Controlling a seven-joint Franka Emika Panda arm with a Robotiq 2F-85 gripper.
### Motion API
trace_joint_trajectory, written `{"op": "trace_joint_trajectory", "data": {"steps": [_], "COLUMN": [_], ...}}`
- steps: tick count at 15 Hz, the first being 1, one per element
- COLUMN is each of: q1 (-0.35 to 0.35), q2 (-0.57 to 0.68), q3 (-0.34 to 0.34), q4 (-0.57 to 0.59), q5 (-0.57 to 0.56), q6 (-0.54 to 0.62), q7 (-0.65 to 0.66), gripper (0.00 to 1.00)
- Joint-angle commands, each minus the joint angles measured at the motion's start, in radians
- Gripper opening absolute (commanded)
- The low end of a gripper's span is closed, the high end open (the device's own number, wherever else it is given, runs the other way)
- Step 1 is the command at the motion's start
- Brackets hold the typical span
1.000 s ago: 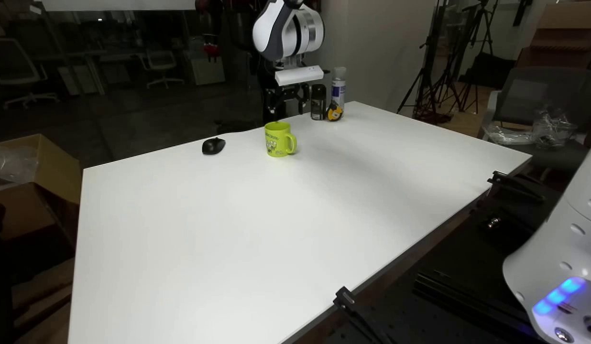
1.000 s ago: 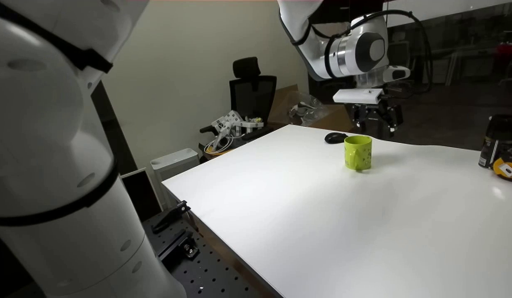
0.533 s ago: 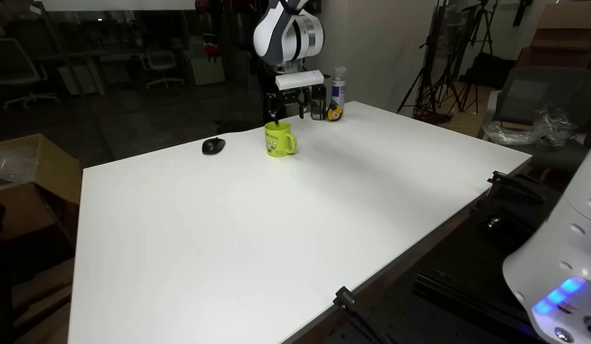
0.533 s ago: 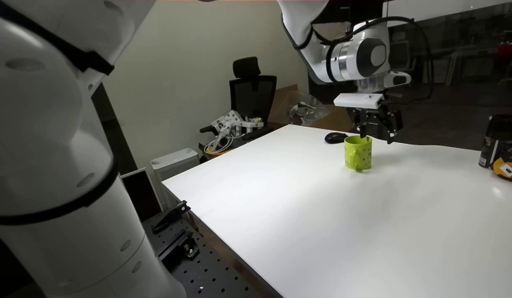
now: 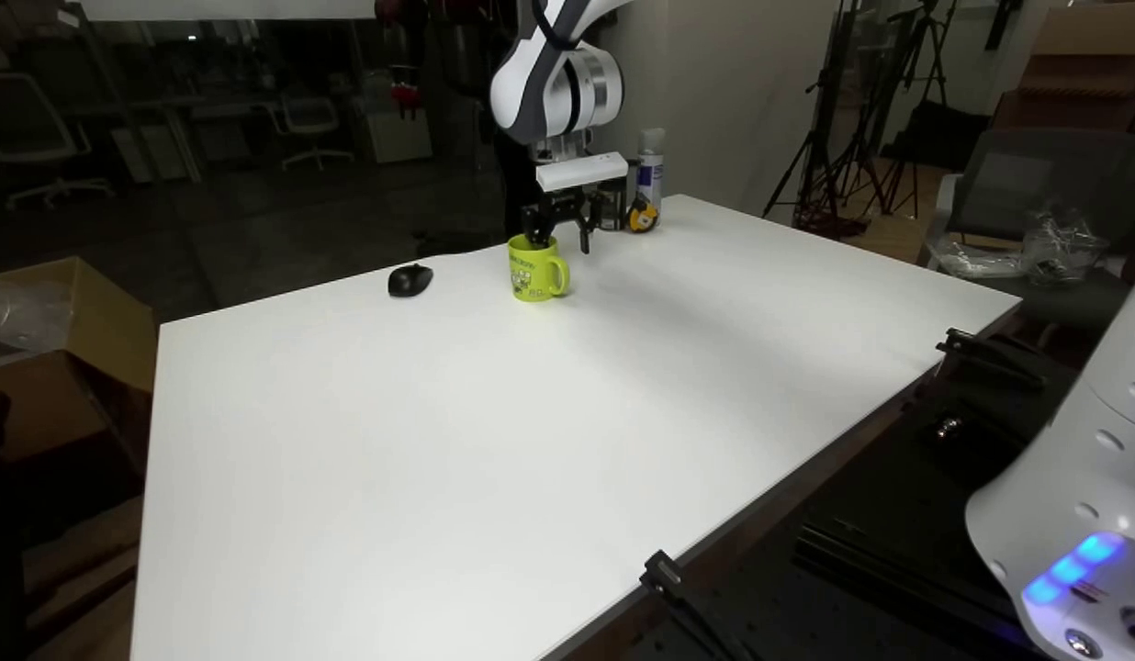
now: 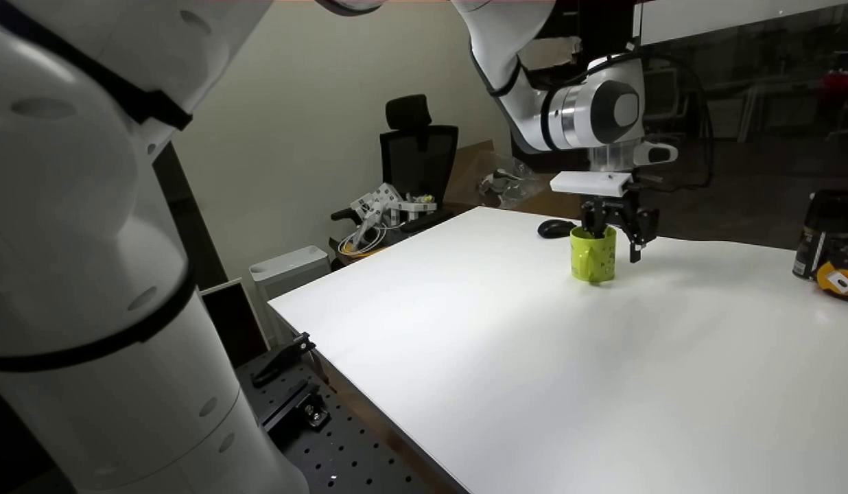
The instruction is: Move the yellow mug forward
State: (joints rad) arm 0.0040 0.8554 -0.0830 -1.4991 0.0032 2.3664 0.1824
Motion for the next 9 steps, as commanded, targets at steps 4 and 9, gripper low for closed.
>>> {"op": "trace_joint_trajectory", "data": {"steps": [4, 9], "q1": [0.024, 0.037], "q2": [0.007, -0.013], "q3": [-0.008, 0.001], "q4": [0.023, -0.008], "q5": [-0.007, -0.008], "q6": [-0.031, -0.044], "q7": [0.031, 0.021], "gripper": [0.25, 0.00]}}
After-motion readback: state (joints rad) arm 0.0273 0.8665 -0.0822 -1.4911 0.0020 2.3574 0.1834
